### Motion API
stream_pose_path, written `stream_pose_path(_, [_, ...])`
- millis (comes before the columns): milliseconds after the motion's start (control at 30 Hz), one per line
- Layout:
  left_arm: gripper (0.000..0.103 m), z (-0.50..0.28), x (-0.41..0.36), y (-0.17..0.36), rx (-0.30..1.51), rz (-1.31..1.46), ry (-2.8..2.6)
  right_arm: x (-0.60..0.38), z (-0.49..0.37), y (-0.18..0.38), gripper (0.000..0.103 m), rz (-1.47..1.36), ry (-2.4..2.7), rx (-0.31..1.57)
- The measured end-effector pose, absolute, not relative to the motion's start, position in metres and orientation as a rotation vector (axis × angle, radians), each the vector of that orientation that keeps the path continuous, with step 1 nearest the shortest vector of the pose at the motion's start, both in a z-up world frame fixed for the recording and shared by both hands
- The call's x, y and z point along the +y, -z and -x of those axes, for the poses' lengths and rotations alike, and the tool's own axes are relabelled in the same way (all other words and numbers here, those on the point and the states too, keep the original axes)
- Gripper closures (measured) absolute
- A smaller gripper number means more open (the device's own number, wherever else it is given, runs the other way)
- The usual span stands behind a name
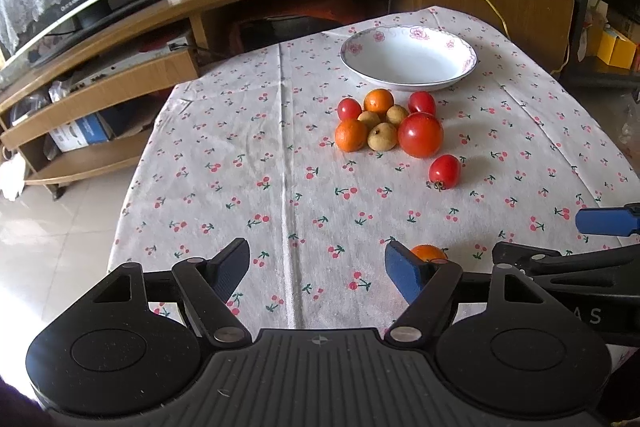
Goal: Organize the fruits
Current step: 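Close the left tool on the tangerine while the right tool approaches the cherry tomato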
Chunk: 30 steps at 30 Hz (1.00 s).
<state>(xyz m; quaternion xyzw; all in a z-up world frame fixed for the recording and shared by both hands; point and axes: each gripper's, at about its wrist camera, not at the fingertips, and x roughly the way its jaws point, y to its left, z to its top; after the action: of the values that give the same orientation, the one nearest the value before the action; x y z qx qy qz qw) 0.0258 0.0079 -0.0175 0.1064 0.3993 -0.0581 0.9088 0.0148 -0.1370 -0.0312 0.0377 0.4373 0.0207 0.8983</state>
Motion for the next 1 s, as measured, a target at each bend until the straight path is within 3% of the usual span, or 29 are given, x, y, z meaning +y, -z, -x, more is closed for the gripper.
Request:
stream_pose_path(567, [0.022, -0.022, -0.008, 0.022, 0.795, -0.213, 0.309, -0.167, -0.022, 0.035, 0.027, -0.113, -0.03, 0.95])
stream_pose_path(767, [0.028, -0.028, -0.024, 0.036, 0.853, -0.26, 0.354, -0.177, -0.021, 0.031, 0.031, -0.155, -0.026, 0.944])
stream_pose_path(1000, [0.043, -0.035, -0.034, 0.054, 0.936, -0.284, 0.357, -0.174, -0.027, 0.025, 0.031, -0.132, -0.048, 0.928])
